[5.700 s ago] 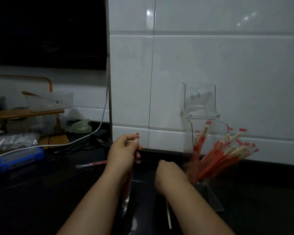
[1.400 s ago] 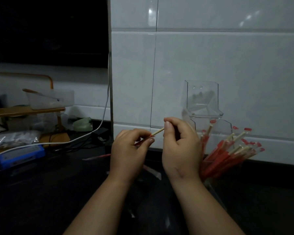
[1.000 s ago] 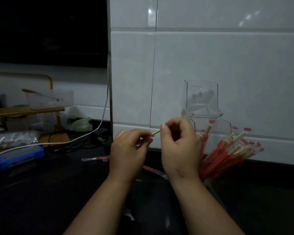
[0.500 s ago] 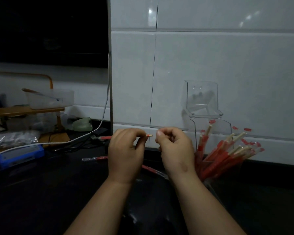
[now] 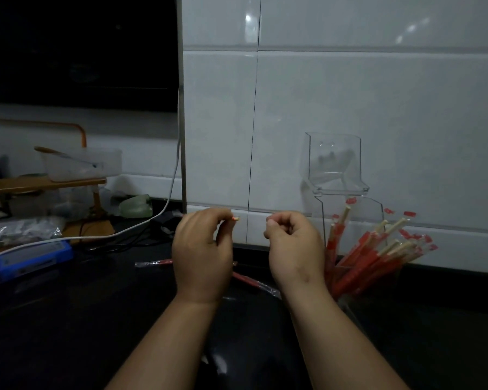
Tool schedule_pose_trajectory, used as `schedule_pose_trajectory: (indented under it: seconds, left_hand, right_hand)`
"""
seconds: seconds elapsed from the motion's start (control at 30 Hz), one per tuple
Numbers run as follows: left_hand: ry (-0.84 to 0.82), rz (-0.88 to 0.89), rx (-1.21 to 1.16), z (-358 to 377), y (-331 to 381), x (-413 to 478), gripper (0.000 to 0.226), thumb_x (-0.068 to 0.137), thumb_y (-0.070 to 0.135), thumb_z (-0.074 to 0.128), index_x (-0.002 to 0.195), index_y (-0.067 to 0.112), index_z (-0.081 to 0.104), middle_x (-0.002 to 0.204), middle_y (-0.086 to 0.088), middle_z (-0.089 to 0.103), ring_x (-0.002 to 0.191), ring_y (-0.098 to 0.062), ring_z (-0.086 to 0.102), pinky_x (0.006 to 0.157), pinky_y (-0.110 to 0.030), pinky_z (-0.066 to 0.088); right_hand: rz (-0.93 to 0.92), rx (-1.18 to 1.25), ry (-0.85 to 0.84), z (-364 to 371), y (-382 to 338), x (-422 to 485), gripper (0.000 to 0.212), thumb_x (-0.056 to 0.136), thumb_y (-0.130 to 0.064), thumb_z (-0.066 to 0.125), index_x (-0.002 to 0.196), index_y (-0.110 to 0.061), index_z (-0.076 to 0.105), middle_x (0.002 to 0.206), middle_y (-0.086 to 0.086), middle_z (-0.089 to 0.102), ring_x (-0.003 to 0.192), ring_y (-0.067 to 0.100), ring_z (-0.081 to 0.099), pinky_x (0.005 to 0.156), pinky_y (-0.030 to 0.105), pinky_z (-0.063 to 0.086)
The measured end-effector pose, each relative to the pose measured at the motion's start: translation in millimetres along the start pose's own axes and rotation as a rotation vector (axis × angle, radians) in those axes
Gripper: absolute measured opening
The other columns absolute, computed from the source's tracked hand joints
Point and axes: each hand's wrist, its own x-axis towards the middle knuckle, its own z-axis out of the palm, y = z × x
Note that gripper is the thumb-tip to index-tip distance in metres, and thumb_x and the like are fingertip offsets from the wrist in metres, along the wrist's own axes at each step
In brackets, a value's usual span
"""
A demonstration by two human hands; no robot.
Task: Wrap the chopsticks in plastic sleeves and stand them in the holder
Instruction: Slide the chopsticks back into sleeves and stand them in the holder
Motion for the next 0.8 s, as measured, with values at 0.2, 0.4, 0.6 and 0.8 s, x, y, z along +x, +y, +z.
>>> schedule_pose_trajectory:
  seconds: [0.2,0.4,0.6,0.8]
  left_hand:
    - [0.044,-0.002,-0.023,-2.3,0.4,-0.1,0.009,0.083,0.003,0.066,0.088,0.01,0.068,0.088,0.001,0.069,0.085,-0.015,0.058,0.078,-0.025,0.044]
    - [0.172,-0.313,-0.232,-6.7,13.2,3.6,0.027,0.095,0.006,0.063,0.119,0.013,0.052,0.096,0.019,0.059,0.091,0.006,0.061,0.078,-0.006,0.045]
    - [0.29,-0.607,-0.37,-9.5,8.2,11.6,0.026,0.097,0.011,0.061,0.111,0.027,0.046,0.091,0.007,0.062,0.079,0.002,0.066,0.071,-0.012,0.052]
    - [0.423,-0.956,-0.46,-5.9,-8.5,15.6,0.017,0.099,0.014,0.057,0.115,0.017,0.052,0.091,0.003,0.066,0.073,-0.006,0.067,0.064,-0.016,0.052]
  right_hand:
    - [0.114,-0.162,-0.112,5.0,11.4,3.9,0.021,0.092,-0.007,0.051,0.092,-0.028,0.057,0.087,-0.001,0.064,0.079,0.019,0.058,0.063,0.022,0.041]
    - [0.184,-0.236,-0.24,5.0,9.9,1.4,0.04,0.097,-0.014,0.052,0.137,-0.019,0.045,0.112,0.0,0.056,0.101,0.019,0.056,0.084,0.024,0.042]
    - [0.252,-0.284,-0.258,3.3,7.1,1.4,0.071,0.097,-0.016,0.048,0.156,-0.023,0.009,0.152,0.012,0.036,0.13,0.03,0.047,0.107,0.034,0.037]
    - [0.409,0.084,-0.098,8.0,13.5,5.4,0.048,0.1,-0.026,0.048,0.146,-0.024,0.034,0.115,0.003,0.054,0.107,0.021,0.056,0.102,0.047,0.047]
